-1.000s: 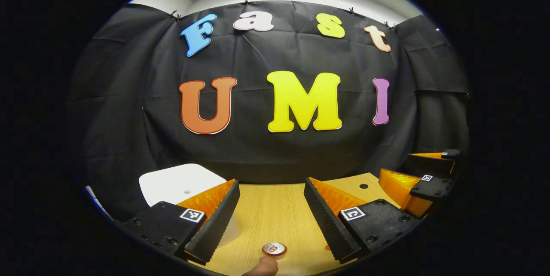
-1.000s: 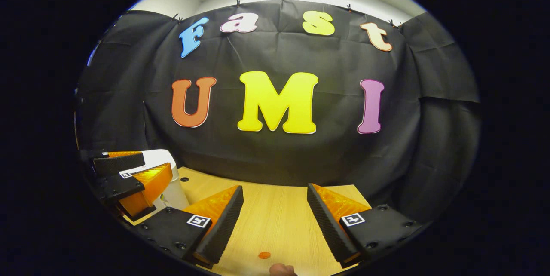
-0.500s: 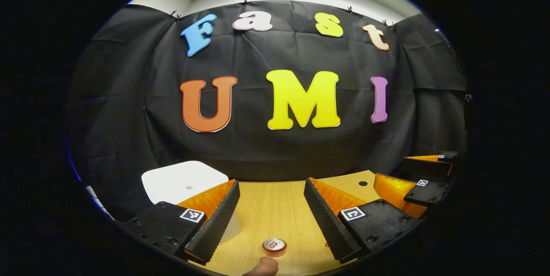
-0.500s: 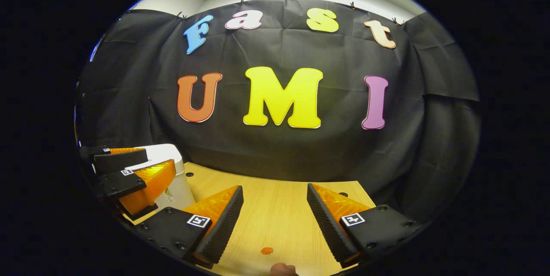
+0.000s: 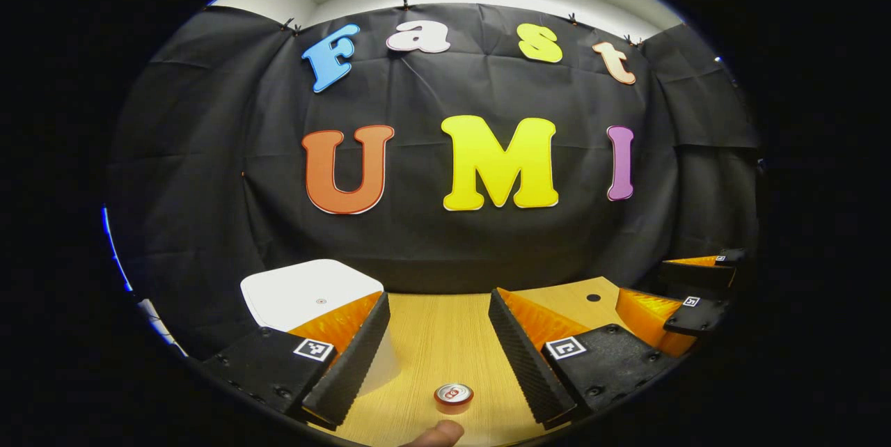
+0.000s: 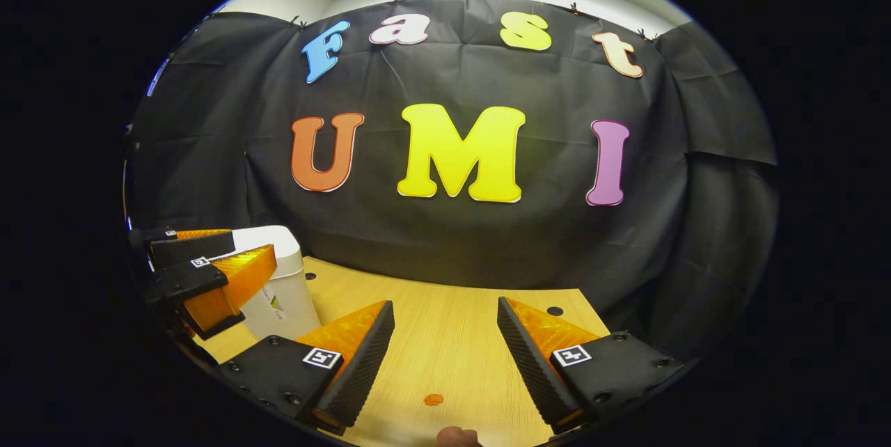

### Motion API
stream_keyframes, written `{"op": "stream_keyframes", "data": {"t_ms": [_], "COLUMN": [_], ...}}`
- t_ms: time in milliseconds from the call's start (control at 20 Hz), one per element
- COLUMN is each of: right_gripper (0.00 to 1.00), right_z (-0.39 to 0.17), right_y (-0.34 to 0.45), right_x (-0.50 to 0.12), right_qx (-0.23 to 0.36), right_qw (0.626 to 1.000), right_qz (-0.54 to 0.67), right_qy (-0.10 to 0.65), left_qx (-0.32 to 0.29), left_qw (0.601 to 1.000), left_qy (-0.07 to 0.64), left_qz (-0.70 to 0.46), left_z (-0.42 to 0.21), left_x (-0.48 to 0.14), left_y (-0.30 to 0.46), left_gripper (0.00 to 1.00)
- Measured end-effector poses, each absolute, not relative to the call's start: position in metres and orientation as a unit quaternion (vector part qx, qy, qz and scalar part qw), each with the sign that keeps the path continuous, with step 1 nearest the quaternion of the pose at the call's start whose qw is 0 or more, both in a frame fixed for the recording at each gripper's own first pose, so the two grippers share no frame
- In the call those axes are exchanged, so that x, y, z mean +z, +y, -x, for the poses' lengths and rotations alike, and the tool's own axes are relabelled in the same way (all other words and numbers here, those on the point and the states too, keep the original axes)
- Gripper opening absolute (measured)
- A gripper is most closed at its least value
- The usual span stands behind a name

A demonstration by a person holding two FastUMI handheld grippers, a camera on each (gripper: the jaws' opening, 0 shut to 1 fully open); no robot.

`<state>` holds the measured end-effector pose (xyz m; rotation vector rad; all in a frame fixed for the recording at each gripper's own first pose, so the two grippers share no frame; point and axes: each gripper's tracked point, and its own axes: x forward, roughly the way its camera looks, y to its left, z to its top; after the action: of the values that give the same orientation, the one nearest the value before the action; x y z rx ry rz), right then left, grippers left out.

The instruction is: Press the lid of the desktop garbage bin to open it, pick up the crumpled paper on the desktop and throw it into the bin, then pick up the pop can on the desktop and drop it into the bin, and finally close the garbage bin lid.

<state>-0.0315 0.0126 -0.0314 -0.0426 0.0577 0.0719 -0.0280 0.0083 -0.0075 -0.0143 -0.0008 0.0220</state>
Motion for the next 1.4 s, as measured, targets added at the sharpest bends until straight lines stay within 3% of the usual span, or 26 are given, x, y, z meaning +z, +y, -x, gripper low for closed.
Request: {"op": "stream_keyframes", "data": {"t_ms": [750,1000,1100,1300,1400], "right_gripper": [0.93,0.94,0.94,0.94,0.94], "right_z": [0.032,0.029,0.027,0.021,0.017], "right_y": [0.058,0.068,0.07,0.068,0.066], "right_x": [-0.03,-0.031,-0.036,-0.041,-0.044], "right_qx": [0.066,0.071,0.072,0.067,0.064], "right_qw": [0.995,0.994,0.993,0.993,0.994], "right_qz": [0.062,0.076,0.08,0.08,0.077], "right_qy": [0.036,0.037,0.044,0.051,0.054], "left_qx": [0.087,0.081,0.092,0.111,0.11], "left_qw": [0.996,0.995,0.993,0.989,0.988], "left_qy": [0.015,0.052,0.061,0.08,0.092], "left_qz": [0.024,0.034,0.043,0.05,0.053], "left_z": [-0.01,-0.028,-0.033,-0.045,-0.053], "left_x": [-0.007,-0.027,-0.032,-0.046,-0.054], "left_y": [0.119,0.134,0.145,0.162,0.165], "left_gripper": [0.65,0.45,0.14,0.03,0.03]}}
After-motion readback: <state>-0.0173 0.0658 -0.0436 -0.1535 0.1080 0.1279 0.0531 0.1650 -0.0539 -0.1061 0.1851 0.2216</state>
